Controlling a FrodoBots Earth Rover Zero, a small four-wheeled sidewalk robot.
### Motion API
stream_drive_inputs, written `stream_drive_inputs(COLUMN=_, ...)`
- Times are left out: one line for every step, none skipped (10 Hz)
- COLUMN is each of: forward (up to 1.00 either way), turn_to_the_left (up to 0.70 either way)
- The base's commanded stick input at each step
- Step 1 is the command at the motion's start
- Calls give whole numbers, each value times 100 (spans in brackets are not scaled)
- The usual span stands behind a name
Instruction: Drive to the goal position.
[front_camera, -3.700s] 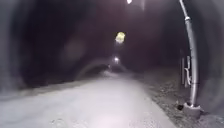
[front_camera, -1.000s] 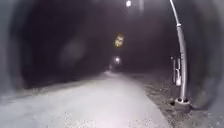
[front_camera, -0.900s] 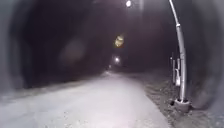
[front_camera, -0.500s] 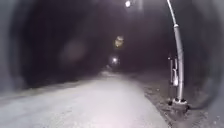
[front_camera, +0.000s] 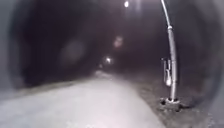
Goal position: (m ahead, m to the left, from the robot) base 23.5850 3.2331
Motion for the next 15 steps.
stream_drive_inputs(forward=0, turn_to_the_left=0)
stream_drive_inputs(forward=0, turn_to_the_left=0)
stream_drive_inputs(forward=0, turn_to_the_left=0)
stream_drive_inputs(forward=0, turn_to_the_left=0)
stream_drive_inputs(forward=0, turn_to_the_left=0)
stream_drive_inputs(forward=0, turn_to_the_left=0)
stream_drive_inputs(forward=-54, turn_to_the_left=0)
stream_drive_inputs(forward=-70, turn_to_the_left=0)
stream_drive_inputs(forward=-70, turn_to_the_left=0)
stream_drive_inputs(forward=-70, turn_to_the_left=0)
stream_drive_inputs(forward=-70, turn_to_the_left=0)
stream_drive_inputs(forward=-70, turn_to_the_left=0)
stream_drive_inputs(forward=-70, turn_to_the_left=0)
stream_drive_inputs(forward=-70, turn_to_the_left=0)
stream_drive_inputs(forward=-70, turn_to_the_left=0)
